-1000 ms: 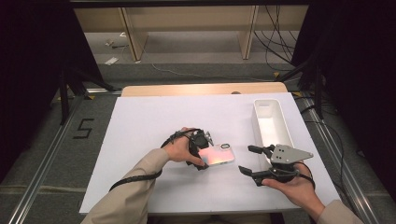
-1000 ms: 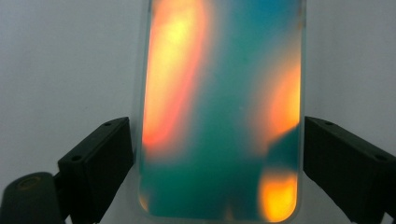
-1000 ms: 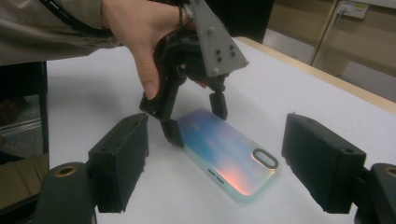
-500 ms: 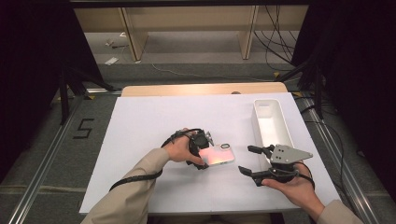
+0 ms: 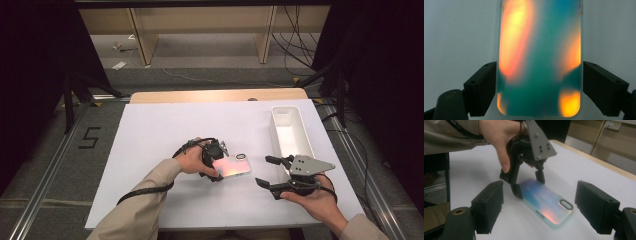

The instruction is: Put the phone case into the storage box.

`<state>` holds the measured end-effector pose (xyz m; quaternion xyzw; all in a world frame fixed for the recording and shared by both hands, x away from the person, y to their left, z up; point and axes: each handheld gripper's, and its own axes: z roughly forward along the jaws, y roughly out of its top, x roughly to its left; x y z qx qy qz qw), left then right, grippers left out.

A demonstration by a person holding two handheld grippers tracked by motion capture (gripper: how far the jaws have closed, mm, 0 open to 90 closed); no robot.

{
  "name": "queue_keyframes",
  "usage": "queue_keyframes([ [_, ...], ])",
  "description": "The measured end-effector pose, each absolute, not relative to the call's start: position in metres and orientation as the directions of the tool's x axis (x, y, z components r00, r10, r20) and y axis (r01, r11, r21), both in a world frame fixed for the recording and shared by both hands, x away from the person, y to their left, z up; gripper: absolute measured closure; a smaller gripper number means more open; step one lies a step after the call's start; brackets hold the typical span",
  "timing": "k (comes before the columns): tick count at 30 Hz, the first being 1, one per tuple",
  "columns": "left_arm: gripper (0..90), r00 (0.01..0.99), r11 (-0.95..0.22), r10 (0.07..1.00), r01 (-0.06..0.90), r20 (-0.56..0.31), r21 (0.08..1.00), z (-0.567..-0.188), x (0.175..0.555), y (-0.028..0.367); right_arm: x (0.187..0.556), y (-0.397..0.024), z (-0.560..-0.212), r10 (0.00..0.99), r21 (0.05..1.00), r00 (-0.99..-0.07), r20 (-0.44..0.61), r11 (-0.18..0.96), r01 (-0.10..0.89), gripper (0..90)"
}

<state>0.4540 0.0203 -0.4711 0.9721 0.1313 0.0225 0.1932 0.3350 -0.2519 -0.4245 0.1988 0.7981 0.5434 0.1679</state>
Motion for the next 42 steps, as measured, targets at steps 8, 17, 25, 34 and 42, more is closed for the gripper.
queue_keyframes([
  [8, 16.7, 0.964, -0.889, 0.265, 0.248, -0.008, 0.384, -0.471, 0.454, 0.021, 0.335, -0.252, -0.424, 0.501, 0.935, -0.864, -0.051, 0.328, 0.135, 23.7],
  [17, 16.9, 0.962, -0.884, 0.274, 0.256, -0.010, 0.391, -0.471, 0.453, 0.021, 0.335, -0.252, -0.424, 0.501, 0.935, -0.864, -0.053, 0.328, 0.133, 23.7],
  [25, 16.9, 0.962, -0.884, 0.271, 0.254, -0.012, 0.392, -0.468, 0.452, 0.022, 0.335, -0.252, -0.424, 0.502, 0.935, -0.863, -0.053, 0.328, 0.134, 23.7],
  [34, 17.0, 0.964, -0.878, 0.265, 0.239, 0.006, 0.415, -0.461, 0.448, 0.023, 0.335, -0.252, -0.424, 0.505, 0.935, -0.862, -0.054, 0.328, 0.134, 23.7],
  [42, 17.0, 0.962, -0.863, 0.271, 0.235, 0.018, 0.448, -0.454, 0.441, 0.028, 0.335, -0.253, -0.423, 0.518, 0.934, -0.853, -0.061, 0.330, 0.134, 22.5],
])
